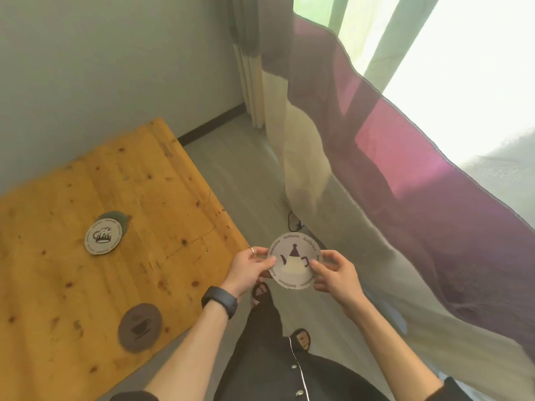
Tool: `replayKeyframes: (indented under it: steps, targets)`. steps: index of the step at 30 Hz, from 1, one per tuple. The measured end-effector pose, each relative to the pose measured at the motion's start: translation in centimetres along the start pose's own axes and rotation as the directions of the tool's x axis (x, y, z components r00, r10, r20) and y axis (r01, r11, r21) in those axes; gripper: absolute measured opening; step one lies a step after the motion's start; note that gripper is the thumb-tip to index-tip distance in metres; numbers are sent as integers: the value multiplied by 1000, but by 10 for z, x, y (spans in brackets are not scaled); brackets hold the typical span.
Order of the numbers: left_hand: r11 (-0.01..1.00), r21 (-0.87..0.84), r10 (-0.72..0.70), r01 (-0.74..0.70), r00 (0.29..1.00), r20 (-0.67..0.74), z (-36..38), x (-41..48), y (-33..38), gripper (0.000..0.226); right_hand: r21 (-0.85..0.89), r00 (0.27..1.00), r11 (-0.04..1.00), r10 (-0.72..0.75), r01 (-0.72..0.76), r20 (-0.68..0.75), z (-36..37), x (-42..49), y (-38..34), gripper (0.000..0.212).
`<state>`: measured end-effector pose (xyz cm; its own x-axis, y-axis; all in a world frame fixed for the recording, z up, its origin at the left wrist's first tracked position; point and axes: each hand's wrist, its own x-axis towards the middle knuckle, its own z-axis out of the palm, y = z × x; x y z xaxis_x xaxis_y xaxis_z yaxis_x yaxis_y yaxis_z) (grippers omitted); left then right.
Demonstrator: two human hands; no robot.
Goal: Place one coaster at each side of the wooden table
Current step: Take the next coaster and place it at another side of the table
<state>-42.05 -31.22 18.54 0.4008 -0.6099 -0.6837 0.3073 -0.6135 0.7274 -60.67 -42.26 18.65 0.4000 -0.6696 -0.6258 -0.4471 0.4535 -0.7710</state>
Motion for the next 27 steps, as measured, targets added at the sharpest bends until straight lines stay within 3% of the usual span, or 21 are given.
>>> replayKeyframes:
  steps: [12, 18, 22, 27]
  targets:
    - [979, -201, -73, 45, 988, -134, -22, 116, 68, 24, -198, 983, 977, -46, 81, 176, 3, 151, -109, 18]
    - [949, -313, -28, -50, 971, -239, -68, 158, 137, 18, -275, 959, 946, -97, 171, 265, 44, 220, -209, 13]
    - [887, -439, -45, -139, 922, -383, -104, 168, 161, 12, -364, 907, 892, -106, 268, 407, 97, 261, -266, 13]
    - [779, -582, -180, -231, 808, -562, -149, 164, 154, 18, -499, 787, 735, -76, 460, 613, 189, 298, -304, 12]
